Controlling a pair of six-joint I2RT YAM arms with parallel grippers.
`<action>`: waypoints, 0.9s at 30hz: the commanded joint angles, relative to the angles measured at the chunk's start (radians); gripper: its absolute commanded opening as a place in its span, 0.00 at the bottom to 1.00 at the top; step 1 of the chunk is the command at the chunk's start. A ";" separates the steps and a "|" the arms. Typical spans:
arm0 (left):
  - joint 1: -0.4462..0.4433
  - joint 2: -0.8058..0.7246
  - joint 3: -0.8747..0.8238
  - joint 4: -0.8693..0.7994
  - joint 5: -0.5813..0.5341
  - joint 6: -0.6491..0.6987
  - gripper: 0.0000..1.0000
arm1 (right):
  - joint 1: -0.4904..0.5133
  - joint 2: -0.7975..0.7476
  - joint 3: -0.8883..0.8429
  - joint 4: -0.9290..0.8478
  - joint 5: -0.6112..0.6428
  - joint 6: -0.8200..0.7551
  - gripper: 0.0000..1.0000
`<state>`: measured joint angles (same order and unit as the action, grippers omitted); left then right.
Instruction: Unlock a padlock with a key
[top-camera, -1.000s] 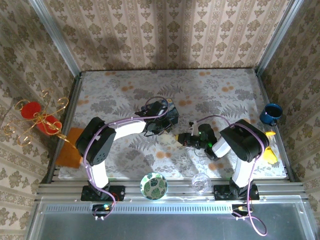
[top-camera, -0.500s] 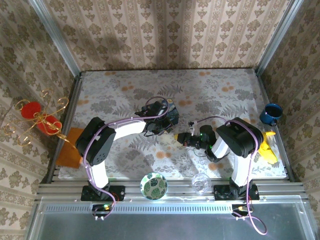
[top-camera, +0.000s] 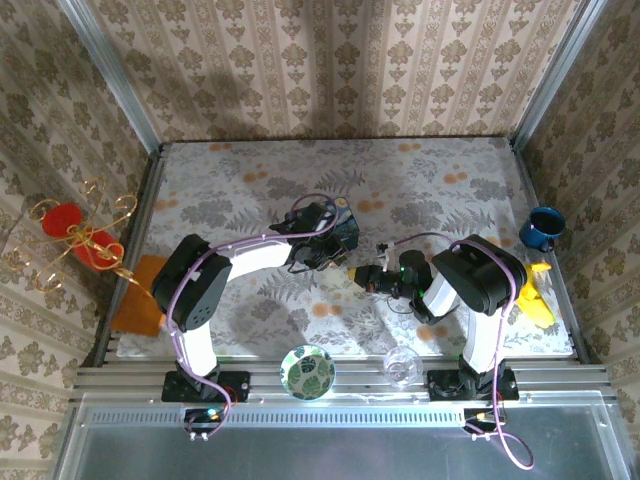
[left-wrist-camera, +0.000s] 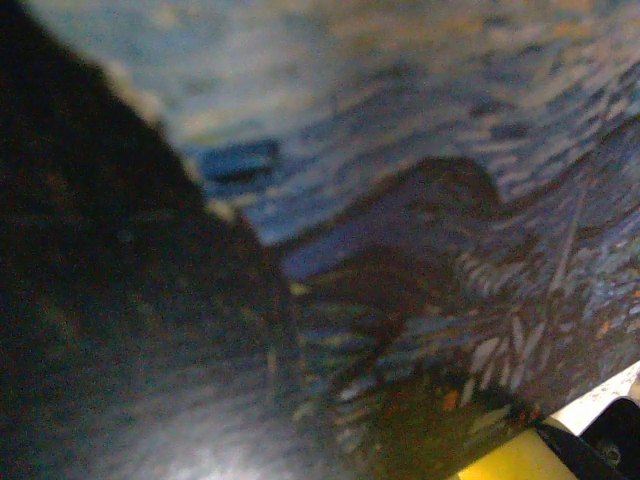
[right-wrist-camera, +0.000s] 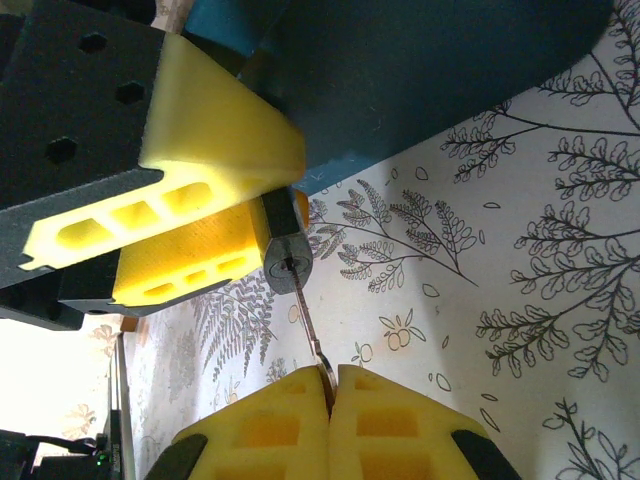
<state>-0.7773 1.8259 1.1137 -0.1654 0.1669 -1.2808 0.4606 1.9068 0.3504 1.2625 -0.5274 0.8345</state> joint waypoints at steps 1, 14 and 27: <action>0.000 -0.009 -0.014 0.021 0.036 -0.019 0.06 | -0.005 -0.004 -0.005 0.035 0.047 -0.006 0.00; 0.000 0.001 -0.019 0.035 0.051 -0.039 0.05 | -0.004 -0.050 -0.021 0.034 0.084 -0.017 0.00; 0.006 -0.011 -0.041 0.084 0.048 -0.093 0.04 | 0.012 -0.034 -0.029 0.036 0.063 -0.023 0.00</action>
<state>-0.7761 1.8259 1.0859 -0.0940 0.1875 -1.3445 0.4648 1.8675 0.3206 1.2690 -0.4564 0.8333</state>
